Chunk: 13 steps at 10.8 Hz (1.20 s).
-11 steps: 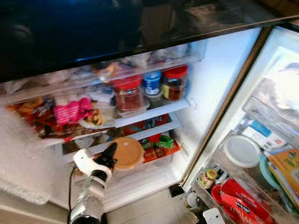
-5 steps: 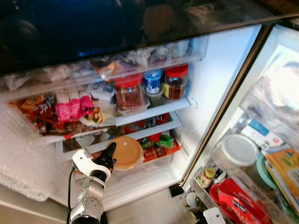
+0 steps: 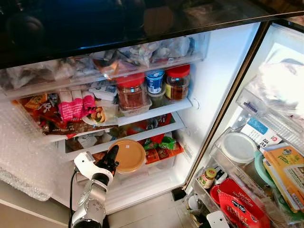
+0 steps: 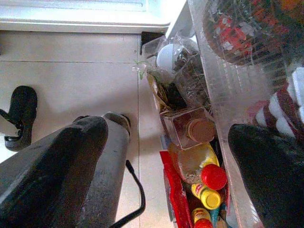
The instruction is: Restocking fridge
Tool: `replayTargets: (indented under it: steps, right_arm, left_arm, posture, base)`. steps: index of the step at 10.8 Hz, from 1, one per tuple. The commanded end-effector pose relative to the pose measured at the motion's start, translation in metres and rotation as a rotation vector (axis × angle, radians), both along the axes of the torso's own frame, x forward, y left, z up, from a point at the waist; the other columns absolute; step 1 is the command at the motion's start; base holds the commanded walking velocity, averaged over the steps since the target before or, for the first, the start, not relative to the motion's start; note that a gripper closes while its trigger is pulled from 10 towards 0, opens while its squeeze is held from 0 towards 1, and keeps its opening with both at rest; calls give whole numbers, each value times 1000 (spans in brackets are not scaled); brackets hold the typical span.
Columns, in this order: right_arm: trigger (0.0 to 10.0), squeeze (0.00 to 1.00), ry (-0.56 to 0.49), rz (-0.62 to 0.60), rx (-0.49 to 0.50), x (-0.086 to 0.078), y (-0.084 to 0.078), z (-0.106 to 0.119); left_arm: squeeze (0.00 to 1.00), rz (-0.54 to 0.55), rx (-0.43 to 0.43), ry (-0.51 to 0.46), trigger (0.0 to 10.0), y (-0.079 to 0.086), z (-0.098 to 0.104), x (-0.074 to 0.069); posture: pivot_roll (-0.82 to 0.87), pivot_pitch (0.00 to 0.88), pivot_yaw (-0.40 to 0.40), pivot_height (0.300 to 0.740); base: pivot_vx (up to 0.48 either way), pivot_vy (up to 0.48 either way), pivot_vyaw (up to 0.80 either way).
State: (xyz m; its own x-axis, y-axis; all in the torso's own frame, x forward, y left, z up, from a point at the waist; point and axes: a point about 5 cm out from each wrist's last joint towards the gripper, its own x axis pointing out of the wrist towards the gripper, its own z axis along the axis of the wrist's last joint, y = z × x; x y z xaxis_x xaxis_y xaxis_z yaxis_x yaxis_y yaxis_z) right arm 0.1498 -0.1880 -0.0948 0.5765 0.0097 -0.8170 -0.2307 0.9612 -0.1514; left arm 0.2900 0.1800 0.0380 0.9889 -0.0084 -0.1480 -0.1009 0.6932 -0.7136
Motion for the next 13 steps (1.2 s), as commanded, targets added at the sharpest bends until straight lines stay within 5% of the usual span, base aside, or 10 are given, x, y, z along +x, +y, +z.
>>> replayTargets:
  steps: [1, 13]
  right_arm:
    - [10000, 0, 66, -13, -13, -17, -3, -7]
    - [10000, 0, 59, -12, -11, -17, -3, -6]
  left_arm:
    - [0, -5, -22, 9, 10000, -2, -3, -1]
    - [0, -23, -36, -16, 10000, -6, 4, 6]
  posture:
    - [-49, 106, -5, 681]
    - [-49, 106, -5, 661]
  base:
    - [0, 0, 0]
    - [0, 0, 0]
